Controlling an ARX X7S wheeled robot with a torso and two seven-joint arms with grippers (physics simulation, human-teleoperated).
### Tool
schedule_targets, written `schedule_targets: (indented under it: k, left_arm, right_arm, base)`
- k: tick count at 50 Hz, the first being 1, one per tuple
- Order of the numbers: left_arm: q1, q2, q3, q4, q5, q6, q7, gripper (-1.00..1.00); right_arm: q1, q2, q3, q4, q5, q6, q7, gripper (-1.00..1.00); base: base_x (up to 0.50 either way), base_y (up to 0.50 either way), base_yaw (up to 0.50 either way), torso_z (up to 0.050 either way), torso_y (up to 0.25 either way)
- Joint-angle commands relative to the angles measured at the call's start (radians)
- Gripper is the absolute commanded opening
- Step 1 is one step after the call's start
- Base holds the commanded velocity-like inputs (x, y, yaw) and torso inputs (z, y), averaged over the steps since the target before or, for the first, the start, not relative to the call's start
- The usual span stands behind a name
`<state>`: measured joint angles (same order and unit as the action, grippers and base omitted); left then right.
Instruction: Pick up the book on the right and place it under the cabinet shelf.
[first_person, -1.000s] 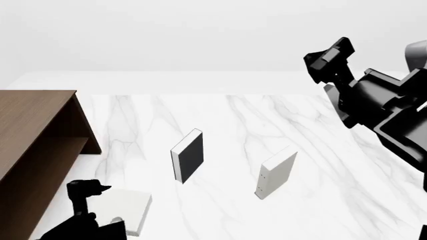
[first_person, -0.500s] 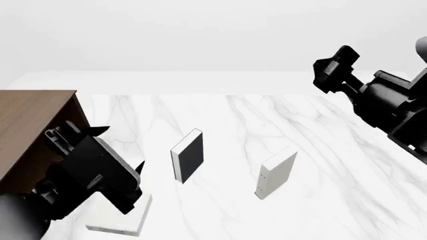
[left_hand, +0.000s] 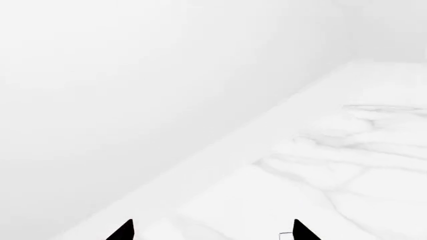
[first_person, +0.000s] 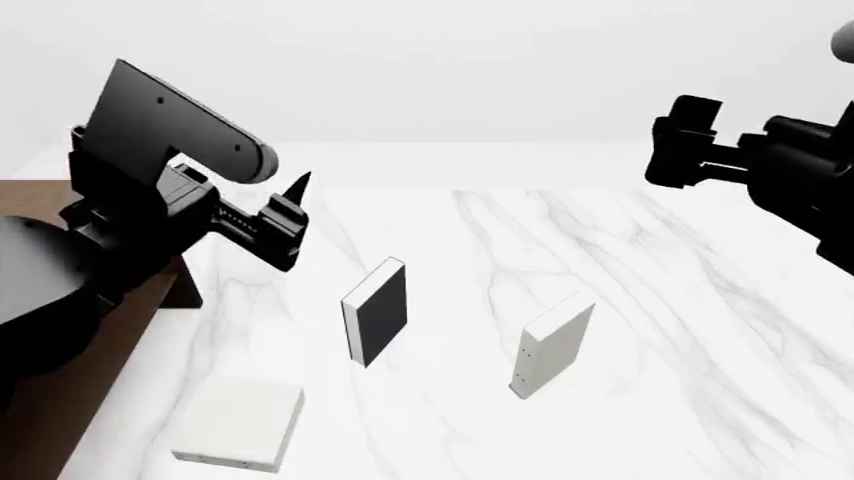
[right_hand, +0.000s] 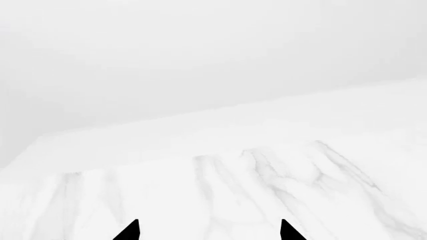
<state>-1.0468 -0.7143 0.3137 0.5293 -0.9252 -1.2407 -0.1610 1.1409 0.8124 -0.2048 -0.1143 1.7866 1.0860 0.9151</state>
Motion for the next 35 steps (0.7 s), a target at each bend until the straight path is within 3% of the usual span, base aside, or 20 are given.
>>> schedule_targets:
  k: [1, 11, 35]
  left_arm:
    - [-0.193, 0.099, 0.042, -0.156, 0.021, -0.022, 0.014, 1.0]
    - [-0.286, 0.161, 0.053, -0.305, 0.052, -0.009, 0.024, 1.0]
    - [-0.371, 0.221, 0.017, -0.393, 0.022, -0.054, -0.019, 1.0]
  right_arm:
    - [0.132, 0.032, -0.078, 0.047, -0.057, 0.106, -0.038, 1.0]
    - [0.211, 0.034, -0.117, 0.085, -0.084, 0.155, -0.06, 1.0]
    - [0.224, 0.032, -0.14, 0.09, -0.09, 0.159, -0.07, 1.0]
  base:
    - [0.0, 0.0, 0.0, 0.0, 0.0]
    - [0.0, 0.0, 0.0, 0.0, 0.0]
    - [0.0, 0.0, 0.0, 0.0, 0.0]
